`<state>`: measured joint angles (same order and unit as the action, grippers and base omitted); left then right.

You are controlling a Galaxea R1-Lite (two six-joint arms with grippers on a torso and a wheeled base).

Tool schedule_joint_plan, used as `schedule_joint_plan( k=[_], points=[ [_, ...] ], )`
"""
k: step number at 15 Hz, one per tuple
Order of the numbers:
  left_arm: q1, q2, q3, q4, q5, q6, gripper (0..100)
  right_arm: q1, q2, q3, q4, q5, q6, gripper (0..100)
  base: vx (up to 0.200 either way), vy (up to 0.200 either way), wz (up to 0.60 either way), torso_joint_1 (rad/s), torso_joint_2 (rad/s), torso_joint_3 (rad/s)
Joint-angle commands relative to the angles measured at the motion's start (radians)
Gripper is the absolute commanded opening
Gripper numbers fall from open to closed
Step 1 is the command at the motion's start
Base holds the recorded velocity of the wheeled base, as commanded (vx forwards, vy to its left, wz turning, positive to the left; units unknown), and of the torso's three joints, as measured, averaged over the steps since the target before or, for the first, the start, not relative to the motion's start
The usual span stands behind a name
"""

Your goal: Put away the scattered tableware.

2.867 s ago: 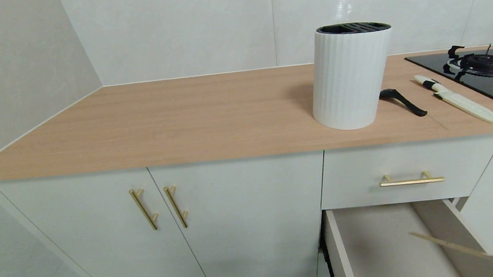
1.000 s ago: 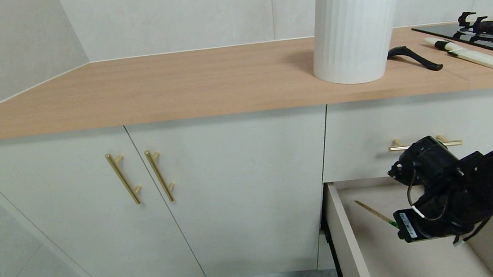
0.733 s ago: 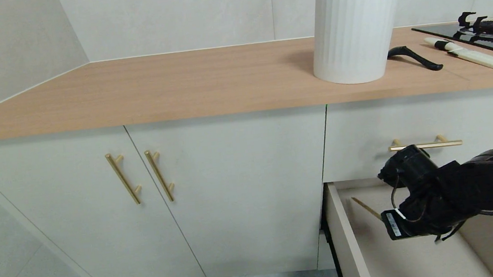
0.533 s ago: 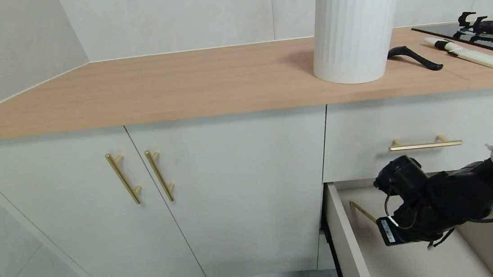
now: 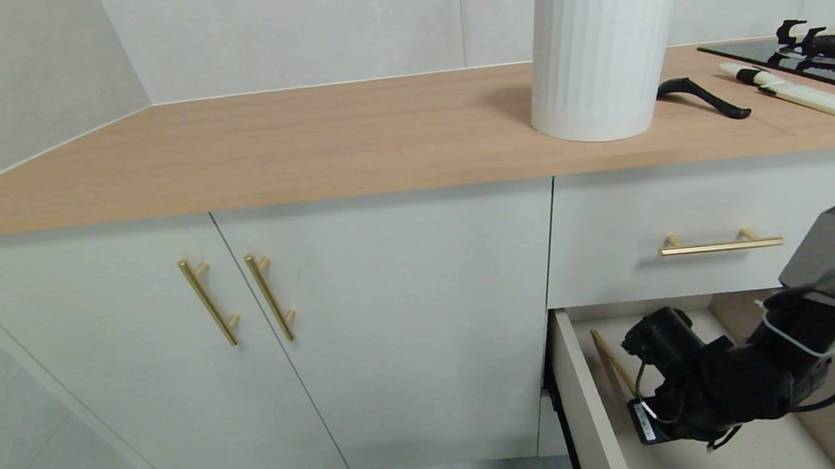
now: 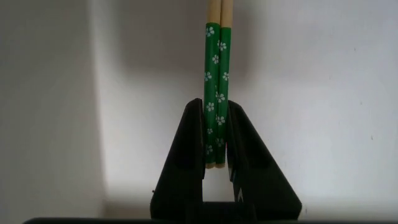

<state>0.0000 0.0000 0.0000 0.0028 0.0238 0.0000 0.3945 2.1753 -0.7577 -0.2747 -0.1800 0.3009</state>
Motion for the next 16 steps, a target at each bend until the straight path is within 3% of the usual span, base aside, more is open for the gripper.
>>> schedule_joint_plan(
  k=[1,5,6,10,13,14,16],
  points=[
    [0.000,0.002,-0.002,0.000,0.001,0.000,100,0.001,0.050,0.017,-0.023,-0.006,0.000,0,0.000,0.000,0.00,0.000,0.00,0.000],
    [0.000,0.002,-0.002,0.000,0.001,0.000,100,0.000,0.052,0.015,-0.038,-0.007,0.001,0,0.000,0.000,0.00,0.000,0.00,0.000],
    [0.000,0.002,0.000,0.000,0.001,0.000,100,0.000,0.050,0.015,-0.038,-0.007,0.001,100,0.000,0.000,0.00,0.000,0.00,0.000],
    [0.000,0.002,-0.002,0.000,0.001,0.000,100,0.001,0.038,0.017,-0.038,-0.007,0.001,100,0.000,0.000,0.00,0.000,0.00,0.000],
    [0.000,0.002,0.000,0.000,0.001,0.000,100,-0.002,-0.123,0.037,-0.026,-0.006,-0.002,100,0.000,0.000,0.00,0.000,0.00,0.000],
    [0.000,0.002,0.000,0.000,0.001,0.000,100,-0.008,-0.221,0.037,0.020,-0.004,-0.003,100,0.000,0.000,0.00,0.000,0.00,0.000],
    [-0.002,0.002,-0.002,0.000,0.001,0.000,100,-0.028,-0.411,-0.015,0.284,-0.003,-0.012,100,0.000,0.000,0.00,0.000,0.00,0.000]
  ],
)
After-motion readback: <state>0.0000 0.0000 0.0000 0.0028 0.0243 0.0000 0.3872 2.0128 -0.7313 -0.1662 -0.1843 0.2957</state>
